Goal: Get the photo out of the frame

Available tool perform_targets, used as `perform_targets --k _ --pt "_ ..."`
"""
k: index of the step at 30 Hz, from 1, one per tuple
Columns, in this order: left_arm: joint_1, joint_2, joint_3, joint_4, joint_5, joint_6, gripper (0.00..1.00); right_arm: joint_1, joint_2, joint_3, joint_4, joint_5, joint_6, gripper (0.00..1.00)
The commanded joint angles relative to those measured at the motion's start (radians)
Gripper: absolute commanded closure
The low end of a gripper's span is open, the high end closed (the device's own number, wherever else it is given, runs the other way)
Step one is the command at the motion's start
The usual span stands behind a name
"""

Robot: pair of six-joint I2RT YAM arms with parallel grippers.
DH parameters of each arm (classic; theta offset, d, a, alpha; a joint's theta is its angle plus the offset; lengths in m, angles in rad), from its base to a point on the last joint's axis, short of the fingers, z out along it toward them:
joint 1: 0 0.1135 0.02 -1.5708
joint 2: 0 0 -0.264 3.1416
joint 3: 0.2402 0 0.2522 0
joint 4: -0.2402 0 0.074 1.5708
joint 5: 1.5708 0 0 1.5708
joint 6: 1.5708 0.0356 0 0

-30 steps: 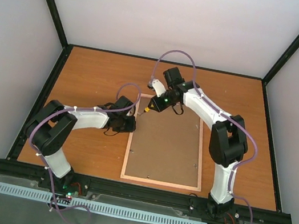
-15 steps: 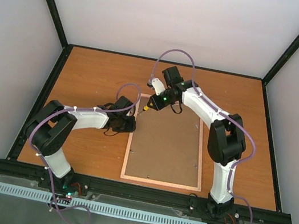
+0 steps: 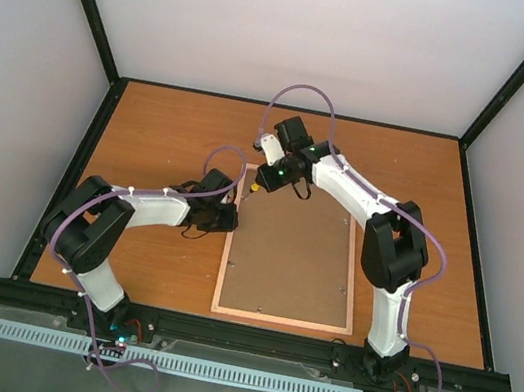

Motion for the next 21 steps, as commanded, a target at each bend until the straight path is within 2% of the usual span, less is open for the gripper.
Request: perform_targets --k 1,14,17,21 --pt "-0.009 0.003 -0.026 0.01 0.048 -0.012 0.99 -0.009 -0.001 0.007 0.012 0.247 0.019 0.97" --pt "-0.009 0.003 -0.052 0.058 0.059 -0.019 0.99 -0.007 0.083 0.178 -0.054 0.262 0.035 0.97" --pt "-0.009 0.003 -0.052 0.06 0.058 -0.02 0.99 -0.006 0.058 0.163 -0.075 0.224 0.015 0.97" --pt "-0.009 0.004 -0.031 0.05 0.055 -0.003 0.99 -0.007 -0.028 0.108 -0.14 0.172 -0.088 0.97"
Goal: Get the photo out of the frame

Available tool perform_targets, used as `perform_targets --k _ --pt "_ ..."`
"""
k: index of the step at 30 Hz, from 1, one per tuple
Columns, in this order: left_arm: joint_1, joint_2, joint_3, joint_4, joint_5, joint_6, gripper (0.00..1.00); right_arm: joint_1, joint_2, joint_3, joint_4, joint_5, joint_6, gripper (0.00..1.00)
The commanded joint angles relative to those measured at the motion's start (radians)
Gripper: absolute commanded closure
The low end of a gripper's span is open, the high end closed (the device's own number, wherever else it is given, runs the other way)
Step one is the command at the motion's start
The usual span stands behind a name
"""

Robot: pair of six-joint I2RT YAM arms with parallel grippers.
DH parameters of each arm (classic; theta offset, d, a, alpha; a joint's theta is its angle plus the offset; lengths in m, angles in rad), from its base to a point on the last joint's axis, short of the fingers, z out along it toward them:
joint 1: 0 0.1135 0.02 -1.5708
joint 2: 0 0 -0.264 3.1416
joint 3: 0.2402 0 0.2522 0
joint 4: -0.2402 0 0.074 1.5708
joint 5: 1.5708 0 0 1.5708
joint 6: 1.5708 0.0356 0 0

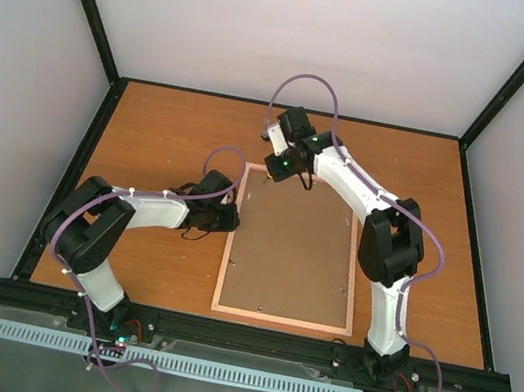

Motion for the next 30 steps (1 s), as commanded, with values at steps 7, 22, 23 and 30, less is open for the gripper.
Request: perform_targets --k 7,22,23,30 --pt "0.002 0.006 0.075 -0.127 0.013 0.045 0.98 0.005 -0.135 0.081 -0.294 0.063 -0.412 0.97" --pt "0.046 0.015 0.229 -0.333 -0.041 0.162 0.67 -0.037 0.002 0.48 -0.561 0.052 -0.357 0.97" --pt "0.046 -0.006 0.23 -0.352 -0.06 0.168 0.61 -0.061 -0.028 0.465 -0.542 -0.001 -0.368 0.97" --pt "0.003 -0.227 0.051 -0.383 -0.015 0.11 0.49 -0.171 -0.33 -0.013 -0.275 -0.363 -0.347 0.97"
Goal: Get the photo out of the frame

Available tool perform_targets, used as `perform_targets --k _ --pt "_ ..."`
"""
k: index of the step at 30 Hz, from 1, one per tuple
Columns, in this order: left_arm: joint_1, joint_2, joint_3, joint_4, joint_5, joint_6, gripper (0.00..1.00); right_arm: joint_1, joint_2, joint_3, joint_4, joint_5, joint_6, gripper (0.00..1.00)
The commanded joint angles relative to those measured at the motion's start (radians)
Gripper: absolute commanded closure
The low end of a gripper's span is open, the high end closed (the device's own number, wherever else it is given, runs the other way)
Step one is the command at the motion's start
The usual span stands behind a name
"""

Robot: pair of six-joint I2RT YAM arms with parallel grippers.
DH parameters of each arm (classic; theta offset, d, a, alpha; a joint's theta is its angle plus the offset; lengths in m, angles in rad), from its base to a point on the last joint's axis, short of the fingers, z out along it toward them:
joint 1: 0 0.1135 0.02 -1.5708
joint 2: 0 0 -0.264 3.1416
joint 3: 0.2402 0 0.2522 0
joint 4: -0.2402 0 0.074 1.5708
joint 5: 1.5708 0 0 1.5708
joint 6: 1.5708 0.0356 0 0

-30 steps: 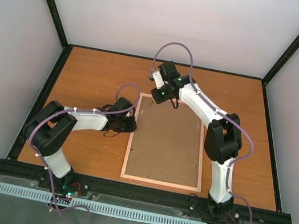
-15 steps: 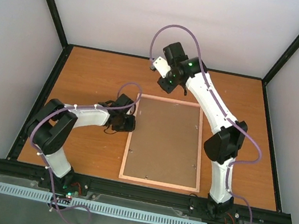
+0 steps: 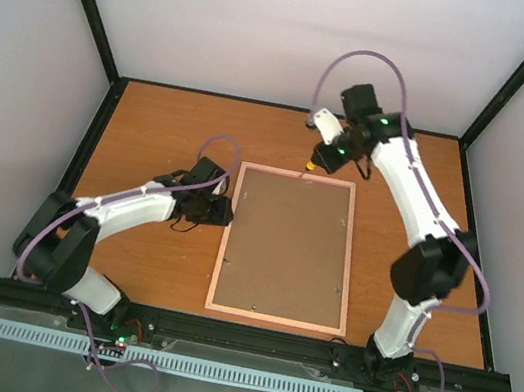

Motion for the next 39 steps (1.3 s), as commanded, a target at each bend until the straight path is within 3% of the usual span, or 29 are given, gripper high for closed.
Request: perform_targets --k 1,7,13,25,29,39 --pt "-0.05 -0.147 -0.111 -0.048 0.045 -0.05 0.49 -0.015 -0.229 -0.3 0.182 -0.268 0.011 0.97" --pt "-0.143 -0.267 -0.234 -0.045 0.128 -0.178 0.5 -0.004 -0.455 -0.697 0.441 -0.431 0.137 0.97" --pt "-0.235 -0.284 -0.282 -0.078 0.113 -0.235 0.52 0.095 -0.513 -0.867 0.57 -0.434 0.207 0.97" --pt "-0.253 -0.254 -0.351 -0.002 0.12 -0.272 0.73 0.226 -0.455 -0.876 0.595 -0.349 0.217 0.97" --pt "-0.254 -0.24 -0.379 0.038 0.13 -0.282 0.76 0.273 -0.418 -0.876 0.603 -0.31 0.223 0.97" --pt "-0.254 -0.223 -0.401 0.083 0.127 -0.304 0.91 0.352 -0.34 -0.871 0.602 -0.321 0.222 0.97"
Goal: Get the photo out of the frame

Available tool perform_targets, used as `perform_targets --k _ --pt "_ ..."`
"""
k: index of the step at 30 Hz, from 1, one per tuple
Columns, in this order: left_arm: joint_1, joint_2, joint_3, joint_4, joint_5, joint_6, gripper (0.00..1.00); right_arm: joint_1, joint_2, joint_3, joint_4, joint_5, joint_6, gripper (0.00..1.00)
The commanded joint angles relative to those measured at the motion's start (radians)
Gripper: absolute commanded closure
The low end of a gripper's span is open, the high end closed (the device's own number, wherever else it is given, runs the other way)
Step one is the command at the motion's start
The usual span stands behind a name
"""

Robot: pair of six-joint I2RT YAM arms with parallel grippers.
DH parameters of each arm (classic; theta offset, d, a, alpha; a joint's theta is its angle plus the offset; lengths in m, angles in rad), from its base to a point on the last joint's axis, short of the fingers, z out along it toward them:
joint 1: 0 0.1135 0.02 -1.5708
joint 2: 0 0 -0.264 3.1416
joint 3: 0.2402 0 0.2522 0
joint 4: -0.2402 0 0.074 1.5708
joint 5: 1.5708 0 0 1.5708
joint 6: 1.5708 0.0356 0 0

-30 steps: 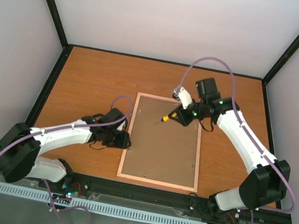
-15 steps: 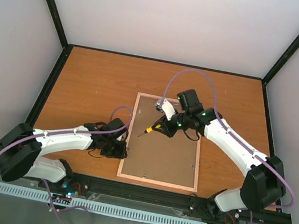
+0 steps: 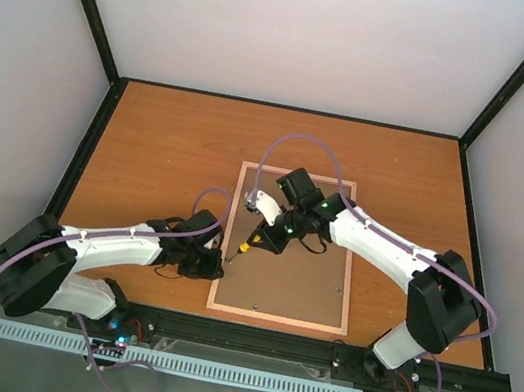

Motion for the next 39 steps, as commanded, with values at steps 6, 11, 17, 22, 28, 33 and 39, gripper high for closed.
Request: perform_targets --k 6,11,17,22,28,33,39 --pt "-0.009 0.015 -0.043 0.05 -0.004 -0.043 0.98 0.051 0.032 0.015 0.021 0.004 0.004 0.97" --pt "-0.009 0.014 -0.046 0.053 -0.008 -0.043 0.99 0.065 0.052 0.021 0.02 0.039 0.011 0.97" --pt "-0.009 0.009 -0.048 0.053 -0.015 -0.041 0.99 0.076 0.087 0.048 0.016 0.093 0.028 0.97" --pt "-0.009 0.005 -0.051 0.053 -0.016 -0.042 0.99 0.078 0.106 0.065 0.02 0.153 0.044 0.97" --pt "-0.009 0.005 -0.055 0.059 -0.018 -0.042 0.99 0.078 0.119 0.098 -0.007 0.308 0.067 0.97" --pt "-0.008 0.011 -0.055 0.059 -0.023 -0.039 0.99 0.078 0.113 0.12 -0.031 0.416 0.093 0.97" --pt "-0.009 0.014 -0.053 0.06 -0.027 -0.044 0.99 0.078 0.092 0.136 -0.074 0.354 0.09 0.97"
